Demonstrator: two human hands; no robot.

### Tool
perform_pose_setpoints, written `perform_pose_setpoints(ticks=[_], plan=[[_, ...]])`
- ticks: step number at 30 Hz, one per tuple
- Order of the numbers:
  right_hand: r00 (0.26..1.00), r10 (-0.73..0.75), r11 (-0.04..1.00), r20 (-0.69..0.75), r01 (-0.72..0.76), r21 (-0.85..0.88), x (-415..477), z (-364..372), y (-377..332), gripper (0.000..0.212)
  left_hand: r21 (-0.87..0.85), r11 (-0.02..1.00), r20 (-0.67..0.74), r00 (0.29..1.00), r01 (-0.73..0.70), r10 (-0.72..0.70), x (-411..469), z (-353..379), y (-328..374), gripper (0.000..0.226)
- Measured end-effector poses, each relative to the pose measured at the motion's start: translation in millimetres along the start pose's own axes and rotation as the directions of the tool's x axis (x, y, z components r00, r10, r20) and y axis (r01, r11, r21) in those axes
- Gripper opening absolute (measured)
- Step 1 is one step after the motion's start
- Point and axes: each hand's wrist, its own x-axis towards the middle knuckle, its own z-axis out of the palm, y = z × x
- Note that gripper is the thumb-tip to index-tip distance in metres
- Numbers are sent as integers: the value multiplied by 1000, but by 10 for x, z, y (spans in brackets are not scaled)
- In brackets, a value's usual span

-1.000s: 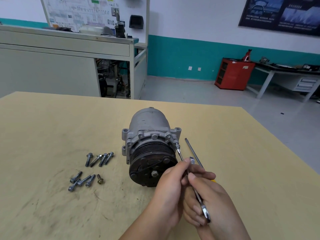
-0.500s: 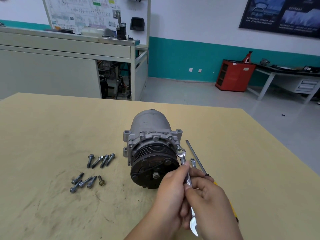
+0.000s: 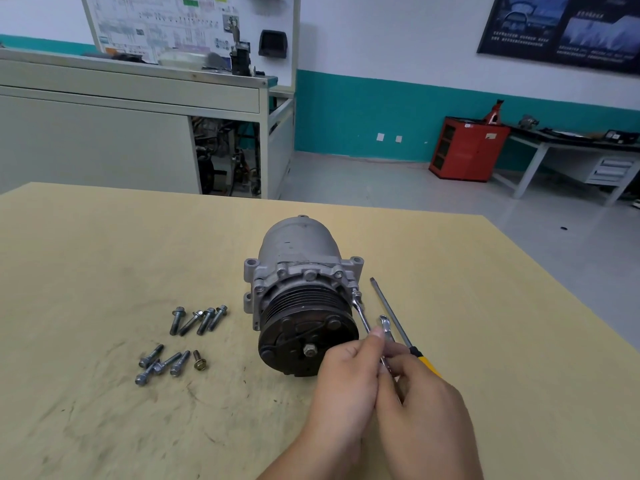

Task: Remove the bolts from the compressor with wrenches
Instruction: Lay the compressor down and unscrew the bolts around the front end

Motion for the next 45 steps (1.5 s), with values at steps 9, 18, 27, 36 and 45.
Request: perform_pose_setpoints(ticks=[9,18,27,36,45], plan=[[989,17,874,145,-85,478,70,-54,45,16,-10,998,19,997,70,-69,-68,12,85,48],[944,14,720,328,-237,652,59,-191,124,33,-10,1000,15,999,28,-28,-74,43,7,49],[902,-70,736,426,-241,632,222,-217,273,34,20,999,-48,999,26,-25,-58,97,4,46],[847,-58,749,528,-313,584,330,-471,222,34,-34,998,-46,998,49,-50,-53,182,67,46],[910,-43,894,413,-150,423,293,-460,112,28,-385,903,-6,978,190,-209,-55,195,91,29]])
